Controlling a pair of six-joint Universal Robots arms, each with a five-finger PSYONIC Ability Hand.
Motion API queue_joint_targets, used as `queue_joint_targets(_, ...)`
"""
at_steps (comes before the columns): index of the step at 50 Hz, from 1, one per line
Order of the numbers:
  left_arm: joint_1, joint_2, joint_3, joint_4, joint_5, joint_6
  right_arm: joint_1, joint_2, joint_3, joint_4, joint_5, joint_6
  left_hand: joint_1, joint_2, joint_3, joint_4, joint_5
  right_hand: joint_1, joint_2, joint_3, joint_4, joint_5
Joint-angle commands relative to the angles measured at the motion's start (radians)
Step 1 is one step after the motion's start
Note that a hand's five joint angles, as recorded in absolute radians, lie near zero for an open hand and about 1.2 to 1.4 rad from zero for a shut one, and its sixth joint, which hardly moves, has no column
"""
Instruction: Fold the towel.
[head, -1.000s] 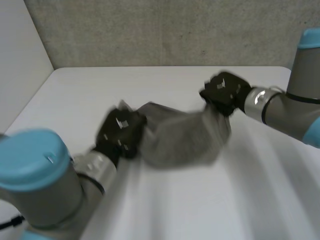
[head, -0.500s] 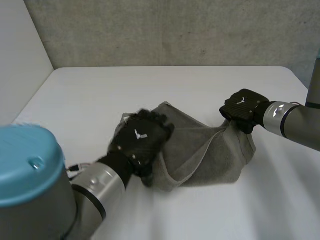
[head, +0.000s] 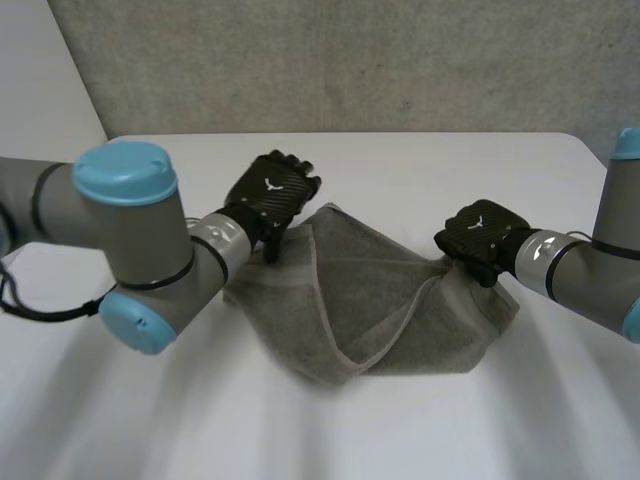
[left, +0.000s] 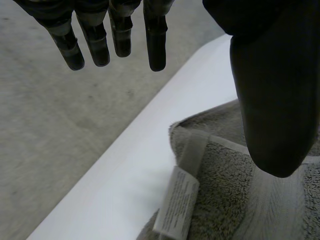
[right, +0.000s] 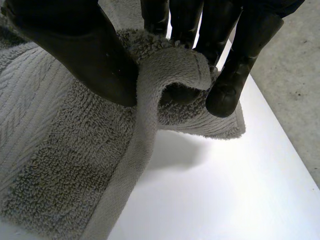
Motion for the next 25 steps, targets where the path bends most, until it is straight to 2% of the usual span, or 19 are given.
queue_joint_targets(1, -0.001, -0.128, 0.189, -0.089, 0.103, 0.013, 0.000, 0.011, 0.015, -0.012, 0.000, -0.001, -0.002, -0.001, -0.001, 0.001, -0.001, 0.111, 0.075, 0.057, 0.061, 0.080)
queue_joint_targets(7, -0.001, -0.229, 0.316, -0.174, 0.140, 0.018, 0.000, 0.017, 0.022, -0.012, 0.000, -0.001, 0.007, 0.008, 0.008, 0.009, 0.007, 0.111, 0.075, 0.057, 0.061, 0.080)
queue_joint_targets(12, -0.001, -0.309, 0.421, -0.249, 0.149, 0.021, 0.000, 0.023, 0.028, -0.026, 0.001, -0.003, 0.224, 0.225, 0.225, 0.226, 0.224, 0.111, 0.075, 0.057, 0.061, 0.080)
queue_joint_targets(15, -0.001, -0.320, 0.435, -0.261, 0.149, 0.028, 0.000, 0.025, 0.028, -0.026, 0.000, -0.003, 0.242, 0.243, 0.243, 0.244, 0.242, 0.111, 0.075, 0.057, 0.061, 0.080)
queue_joint_targets(25, 0.001, -0.349, 0.439, -0.284, 0.106, 0.154, 0.000, 0.034, 0.027, -0.026, 0.000, -0.009, 0.236, 0.237, 0.237, 0.238, 0.236, 0.111, 0.075, 0.057, 0.061, 0.080)
